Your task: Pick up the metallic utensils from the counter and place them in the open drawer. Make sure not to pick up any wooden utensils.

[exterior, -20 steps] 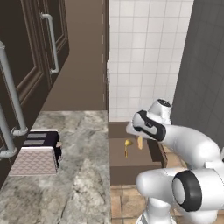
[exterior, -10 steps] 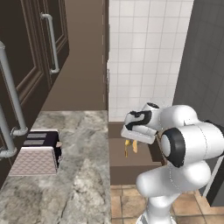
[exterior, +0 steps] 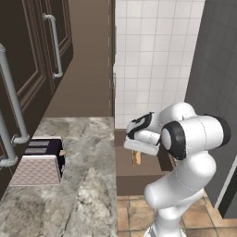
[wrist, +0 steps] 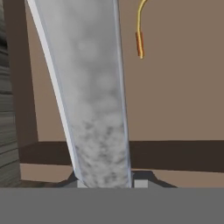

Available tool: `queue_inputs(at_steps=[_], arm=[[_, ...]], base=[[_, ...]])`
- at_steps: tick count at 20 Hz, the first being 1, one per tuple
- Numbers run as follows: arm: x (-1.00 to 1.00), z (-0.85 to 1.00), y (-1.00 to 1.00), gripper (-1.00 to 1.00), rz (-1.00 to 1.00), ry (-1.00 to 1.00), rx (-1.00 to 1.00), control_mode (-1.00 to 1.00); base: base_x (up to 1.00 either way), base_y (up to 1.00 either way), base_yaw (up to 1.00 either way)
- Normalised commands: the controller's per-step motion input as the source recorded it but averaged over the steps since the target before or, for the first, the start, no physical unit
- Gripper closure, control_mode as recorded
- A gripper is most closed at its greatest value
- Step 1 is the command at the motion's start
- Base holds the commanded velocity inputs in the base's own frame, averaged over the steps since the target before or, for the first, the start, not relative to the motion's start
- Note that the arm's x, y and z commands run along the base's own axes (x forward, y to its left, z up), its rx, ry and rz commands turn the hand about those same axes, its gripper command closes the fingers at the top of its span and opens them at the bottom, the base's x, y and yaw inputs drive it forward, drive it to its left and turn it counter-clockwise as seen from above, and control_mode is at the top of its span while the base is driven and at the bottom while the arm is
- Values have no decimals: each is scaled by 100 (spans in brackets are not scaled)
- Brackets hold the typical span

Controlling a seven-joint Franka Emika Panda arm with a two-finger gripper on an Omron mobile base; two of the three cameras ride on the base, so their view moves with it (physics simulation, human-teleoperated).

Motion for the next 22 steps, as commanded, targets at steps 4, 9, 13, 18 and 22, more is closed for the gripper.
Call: queue_inputs(at_steps=[4, 9, 13, 18, 22], arm=[[8, -21, 8, 100, 0, 0, 0, -100], [25, -14, 1, 100, 0, 0, 0, -100], [27, -17, 0, 100, 0, 0, 0, -100], [26, -21, 0, 100, 0, 3, 0, -100], [35, -29, 0, 100, 0, 3, 0, -100]], base=[[0, 0, 0], [0, 0, 0], [0, 0, 0], [0, 0, 0], [0, 0, 0]])
